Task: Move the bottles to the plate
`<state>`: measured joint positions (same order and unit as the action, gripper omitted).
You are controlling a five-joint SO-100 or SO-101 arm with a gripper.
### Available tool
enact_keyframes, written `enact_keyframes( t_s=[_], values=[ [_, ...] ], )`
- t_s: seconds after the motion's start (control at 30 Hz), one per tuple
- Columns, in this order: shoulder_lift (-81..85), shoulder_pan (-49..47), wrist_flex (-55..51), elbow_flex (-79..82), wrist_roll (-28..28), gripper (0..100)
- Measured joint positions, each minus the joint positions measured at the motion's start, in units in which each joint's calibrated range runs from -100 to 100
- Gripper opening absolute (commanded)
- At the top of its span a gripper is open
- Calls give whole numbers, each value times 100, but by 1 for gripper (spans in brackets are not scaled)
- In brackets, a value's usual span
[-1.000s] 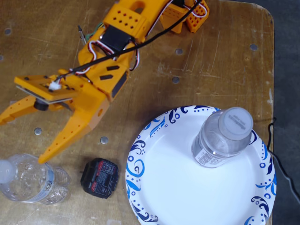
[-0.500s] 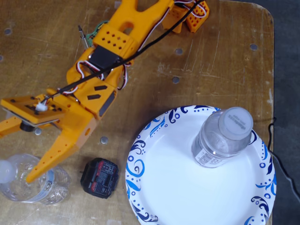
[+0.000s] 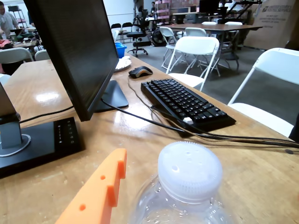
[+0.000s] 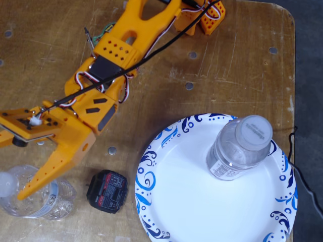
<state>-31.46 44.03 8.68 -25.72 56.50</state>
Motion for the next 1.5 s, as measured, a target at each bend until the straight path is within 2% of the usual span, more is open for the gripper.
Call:
enact_keyframes(
  t_s=[0.3,0.6,0.83,1.4,1.5],
  values=[
    [-721,-36,0,-953,0,37],
    [-747,-36,-519,-998,0,37],
    [-747,-36,-519,-998,0,25],
    [-747,9,-511,-998,0,25],
    [-747,109,-511,-998,0,29]
  ],
)
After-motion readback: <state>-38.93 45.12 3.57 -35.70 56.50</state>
